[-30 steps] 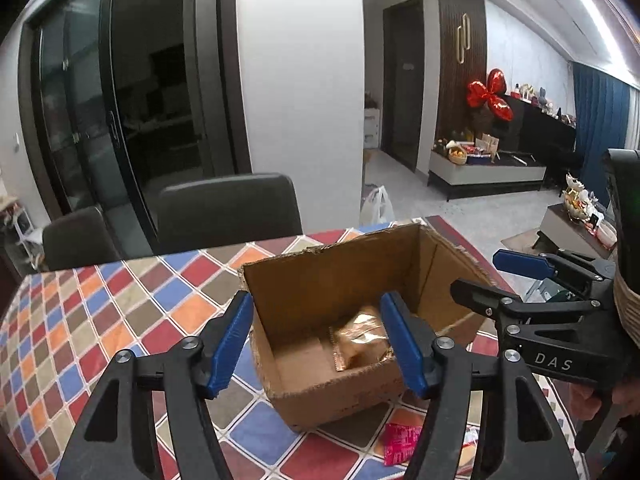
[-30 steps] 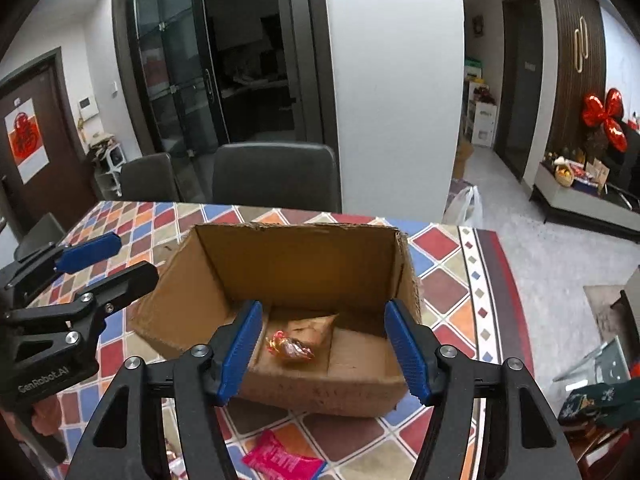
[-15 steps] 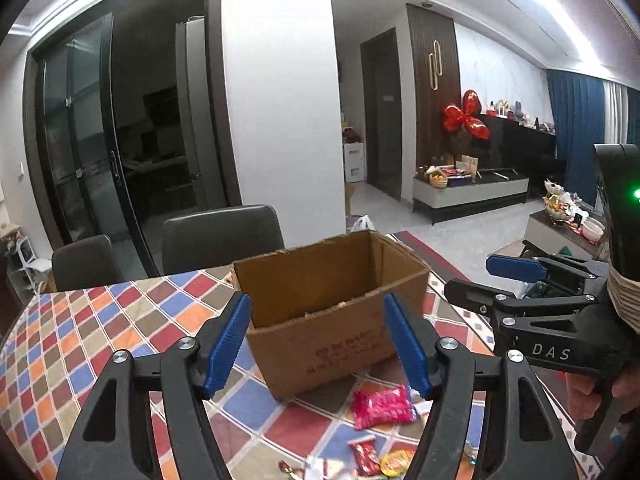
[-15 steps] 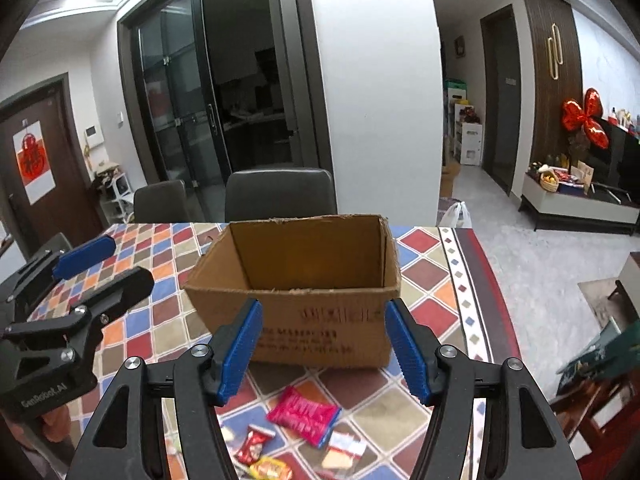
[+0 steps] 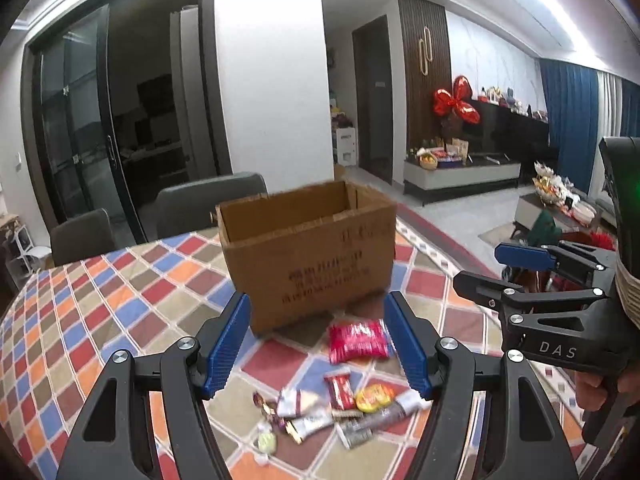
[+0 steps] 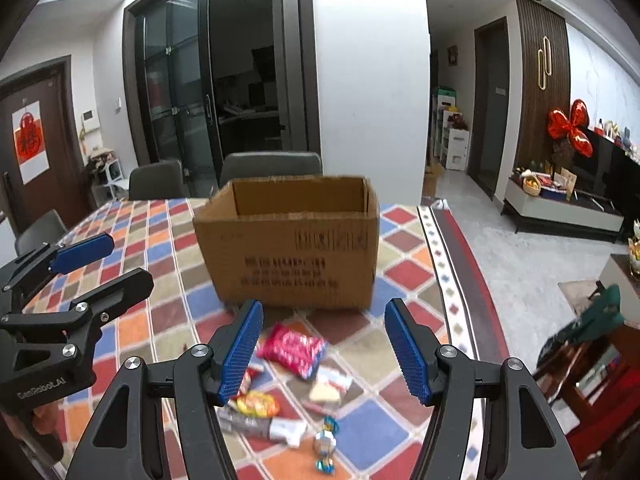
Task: Organize snacks
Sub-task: 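Withdraw both open tools from the box back toward the snacks, then grasp the blue-wrapped candy with the right tool while the left tool grasps the red packet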
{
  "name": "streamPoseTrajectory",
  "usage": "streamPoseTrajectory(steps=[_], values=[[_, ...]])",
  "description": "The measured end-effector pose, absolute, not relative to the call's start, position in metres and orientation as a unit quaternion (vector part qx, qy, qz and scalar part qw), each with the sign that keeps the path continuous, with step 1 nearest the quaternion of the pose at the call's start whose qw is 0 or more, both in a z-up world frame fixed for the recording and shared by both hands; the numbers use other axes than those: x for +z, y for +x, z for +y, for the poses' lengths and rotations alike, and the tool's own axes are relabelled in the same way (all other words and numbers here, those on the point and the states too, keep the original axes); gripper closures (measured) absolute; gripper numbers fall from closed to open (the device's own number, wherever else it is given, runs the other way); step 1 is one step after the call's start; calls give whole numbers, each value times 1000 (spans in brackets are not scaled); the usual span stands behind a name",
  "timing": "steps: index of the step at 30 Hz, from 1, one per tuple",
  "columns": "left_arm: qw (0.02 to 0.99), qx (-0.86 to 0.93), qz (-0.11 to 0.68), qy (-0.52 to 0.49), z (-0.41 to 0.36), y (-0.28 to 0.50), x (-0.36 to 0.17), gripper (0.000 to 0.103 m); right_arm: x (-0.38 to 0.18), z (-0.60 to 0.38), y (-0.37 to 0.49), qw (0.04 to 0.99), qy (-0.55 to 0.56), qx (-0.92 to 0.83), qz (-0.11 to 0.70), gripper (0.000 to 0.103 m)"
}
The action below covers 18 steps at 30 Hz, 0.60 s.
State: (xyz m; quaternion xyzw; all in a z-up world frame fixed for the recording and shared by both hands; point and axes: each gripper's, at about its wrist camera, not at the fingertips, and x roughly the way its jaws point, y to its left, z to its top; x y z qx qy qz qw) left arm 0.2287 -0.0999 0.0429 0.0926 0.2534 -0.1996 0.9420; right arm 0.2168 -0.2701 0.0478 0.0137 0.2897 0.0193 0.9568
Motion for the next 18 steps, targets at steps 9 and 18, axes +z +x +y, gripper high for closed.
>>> streamPoseTrajectory(steps=[9, 18], values=[[928, -210, 290, 105, -103, 213, -4, 35, -1, -274, 192, 942, 24, 10, 336, 39], [912, -209, 332, 118, -109, 226, -41, 41, -50, -283, 194, 917, 56, -8, 395, 39]])
